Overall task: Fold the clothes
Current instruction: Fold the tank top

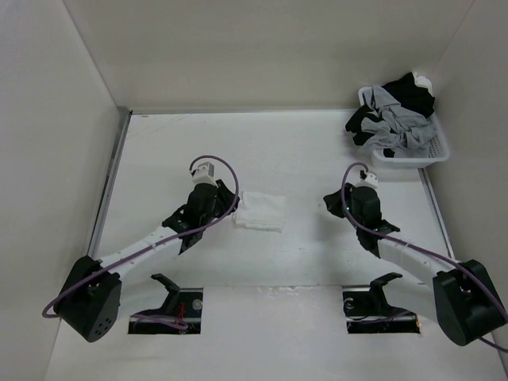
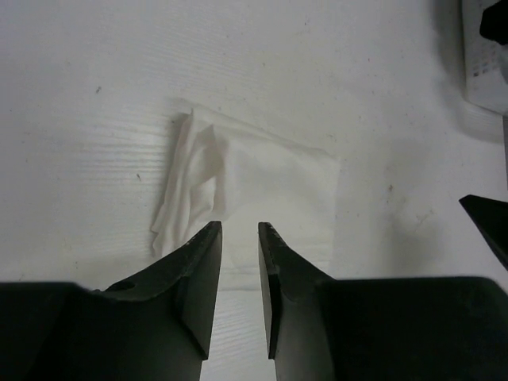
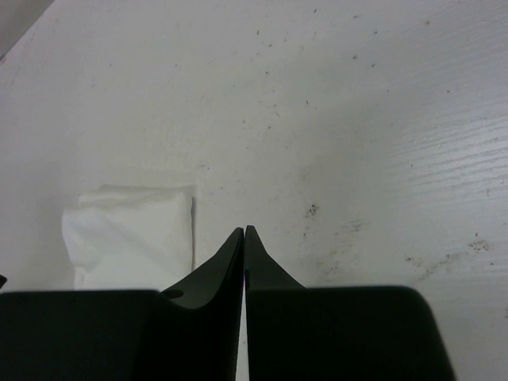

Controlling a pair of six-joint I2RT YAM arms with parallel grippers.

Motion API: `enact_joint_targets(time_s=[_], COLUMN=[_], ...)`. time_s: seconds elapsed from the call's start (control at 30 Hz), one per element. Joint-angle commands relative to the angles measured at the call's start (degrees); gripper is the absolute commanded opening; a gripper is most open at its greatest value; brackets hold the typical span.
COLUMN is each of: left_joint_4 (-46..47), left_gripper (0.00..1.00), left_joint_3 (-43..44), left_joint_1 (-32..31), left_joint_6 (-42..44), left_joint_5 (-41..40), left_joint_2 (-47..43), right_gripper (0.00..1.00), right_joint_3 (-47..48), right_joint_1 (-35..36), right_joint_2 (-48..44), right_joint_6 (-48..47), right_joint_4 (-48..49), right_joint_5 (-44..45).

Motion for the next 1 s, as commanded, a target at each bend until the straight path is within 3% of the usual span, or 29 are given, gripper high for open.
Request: enact_joint_targets(time_s=[0.0,0.13,0.27,0.43,0.7,0.97], left_joint_4=[3.9,5.9,7.9,10.4,12.4,15.6], left_gripper=[0.24,0.16,0.16,0.16,0.16,0.16], left_joint_3=[0.3,2.4,3.1,6.2,11.7,15.3], left_joint_1=[0.4,-1.8,-2.3,-3.2,4.6,8.3], left_joint_6=[0.1,-0.1,-0.4,0.2,0.9,1.8], left_joint_5=[-0.2,1.0,1.5,2.9,5.5,7.2], left_joint_2=[-1.0,3.9,6.8,12.0,23.6,31.5], right_gripper=[0.06,0.04,0.05,0.05,0.05,0.07], right_joint_3=[-0.1,1.3,1.5,4.2,10.2,12.1], right_joint_1=[0.4,2.0,3.2,8.2,17.0,17.5], right_joint_2=[3.2,7.1,8.3,12.8,22.3,26.6], right_joint_6=[-0.2,-0.4,-1.0,-1.2,0.2,0.3], right_joint_4=[6.6,7.3,8.4,12.0,14.0,12.1], right_joint_5=[-0.5,-1.6,-2.3,-9.4,-14.4,-16.0])
